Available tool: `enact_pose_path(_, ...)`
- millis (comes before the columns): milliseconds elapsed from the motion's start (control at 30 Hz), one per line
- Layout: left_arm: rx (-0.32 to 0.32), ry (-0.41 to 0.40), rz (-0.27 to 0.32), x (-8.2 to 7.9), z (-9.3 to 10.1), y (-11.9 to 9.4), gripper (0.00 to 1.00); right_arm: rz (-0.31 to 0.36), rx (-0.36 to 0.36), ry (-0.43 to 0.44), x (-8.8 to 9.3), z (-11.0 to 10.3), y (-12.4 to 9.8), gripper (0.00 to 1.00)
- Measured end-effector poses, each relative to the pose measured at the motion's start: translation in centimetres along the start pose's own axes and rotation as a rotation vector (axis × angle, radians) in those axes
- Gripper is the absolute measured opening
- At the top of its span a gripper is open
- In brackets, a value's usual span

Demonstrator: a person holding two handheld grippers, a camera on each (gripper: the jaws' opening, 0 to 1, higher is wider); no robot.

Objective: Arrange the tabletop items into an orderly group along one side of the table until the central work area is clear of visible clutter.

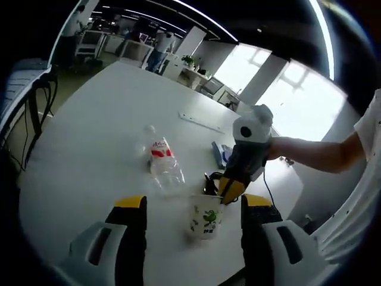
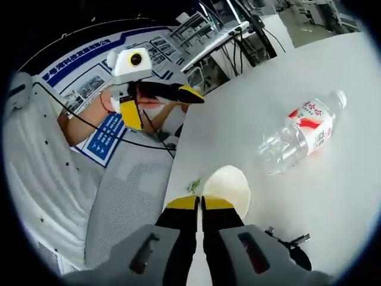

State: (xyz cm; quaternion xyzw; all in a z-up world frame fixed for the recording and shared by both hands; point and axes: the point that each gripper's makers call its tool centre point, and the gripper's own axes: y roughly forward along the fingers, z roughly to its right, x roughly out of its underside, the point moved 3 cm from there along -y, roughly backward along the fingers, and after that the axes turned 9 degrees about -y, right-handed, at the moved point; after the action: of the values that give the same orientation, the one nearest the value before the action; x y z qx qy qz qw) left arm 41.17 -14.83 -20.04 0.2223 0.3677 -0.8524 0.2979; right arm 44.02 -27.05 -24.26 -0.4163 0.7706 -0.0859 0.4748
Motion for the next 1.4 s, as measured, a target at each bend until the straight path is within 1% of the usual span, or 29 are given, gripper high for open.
enact_pose_path(100, 0.006, -0.001, -0.002, 0.0, 0.2, 0.1, 0.64, 0.009, 0.029, -0.033, -0.3, -0.4, -0.4, 0.0)
enact_pose_path(200, 0.007, 0.005, -0.006, 0.0, 0.2, 0.1, 0.64, 0.021, 0.041, -0.037, -0.5, -0.8, -0.9, 0.0)
enact_pose_path(333, 0.014, 0.006, -0.006, -0.2, 0.4, 0.2, 0.64, 0.032, 0.068, -0.07, -0.7, -1.2, -1.5, 0.0)
enact_pose_path(567, 0.024, 0.008, -0.005, -0.4, 0.6, 0.3, 0.64, 0.059, 0.117, -0.095, -0.9, -1.9, -3.1, 0.0)
enact_pose_path(667, 0.029, 0.011, -0.004, -0.4, 0.8, 0.3, 0.64, 0.073, 0.136, -0.09, -1.0, -2.0, -3.8, 0.0)
enact_pose_path(900, 0.037, 0.014, -0.004, -0.5, 1.0, 0.3, 0.64, 0.086, 0.209, -0.085, -1.2, -1.9, -6.1, 0.0)
enact_pose_path(1167, 0.043, 0.023, -0.01, -0.3, 1.5, 0.4, 0.63, 0.116, 0.282, -0.097, -1.9, -2.0, -8.8, 0.0)
enact_pose_path(1400, 0.051, 0.028, -0.01, -0.5, 1.8, 0.6, 0.64, 0.111, 0.343, -0.118, -2.2, -1.9, -10.8, 0.0)
